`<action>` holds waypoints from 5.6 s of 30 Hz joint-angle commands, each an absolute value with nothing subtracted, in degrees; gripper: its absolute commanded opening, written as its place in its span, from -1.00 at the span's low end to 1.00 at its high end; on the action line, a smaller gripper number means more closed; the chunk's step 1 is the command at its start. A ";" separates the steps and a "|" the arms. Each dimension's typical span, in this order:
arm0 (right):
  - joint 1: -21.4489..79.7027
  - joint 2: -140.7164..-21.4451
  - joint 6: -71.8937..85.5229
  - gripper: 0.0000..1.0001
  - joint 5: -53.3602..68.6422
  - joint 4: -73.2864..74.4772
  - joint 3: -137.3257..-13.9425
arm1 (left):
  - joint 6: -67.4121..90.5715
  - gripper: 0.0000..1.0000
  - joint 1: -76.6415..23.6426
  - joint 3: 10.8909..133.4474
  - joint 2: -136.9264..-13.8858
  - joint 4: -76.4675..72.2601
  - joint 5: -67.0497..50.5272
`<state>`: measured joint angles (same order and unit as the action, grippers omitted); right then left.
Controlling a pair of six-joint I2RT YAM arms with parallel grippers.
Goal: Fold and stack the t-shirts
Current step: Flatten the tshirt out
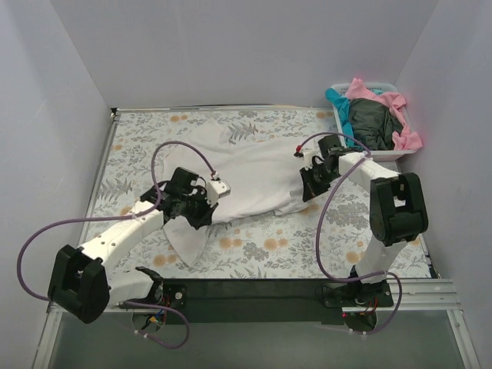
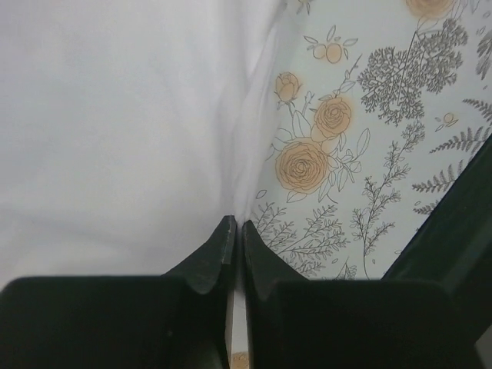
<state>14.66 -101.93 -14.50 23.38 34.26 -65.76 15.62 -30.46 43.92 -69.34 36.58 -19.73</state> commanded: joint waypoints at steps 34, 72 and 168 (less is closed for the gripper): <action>14.41 -114.08 -19.16 -0.07 25.84 47.91 -83.24 | 23.02 0.45 -7.47 65.13 -89.93 37.00 -26.72; 12.31 -94.13 -32.25 -0.97 9.51 52.56 -55.02 | 18.99 0.34 1.74 48.95 -81.77 34.70 -14.91; 7.38 -129.89 -26.81 -0.56 18.63 49.93 -121.46 | 33.05 -0.20 -2.28 121.90 -130.94 33.14 -27.86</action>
<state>6.52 -126.80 -28.23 17.96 49.04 -119.68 29.50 0.08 118.34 -127.87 33.30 -26.04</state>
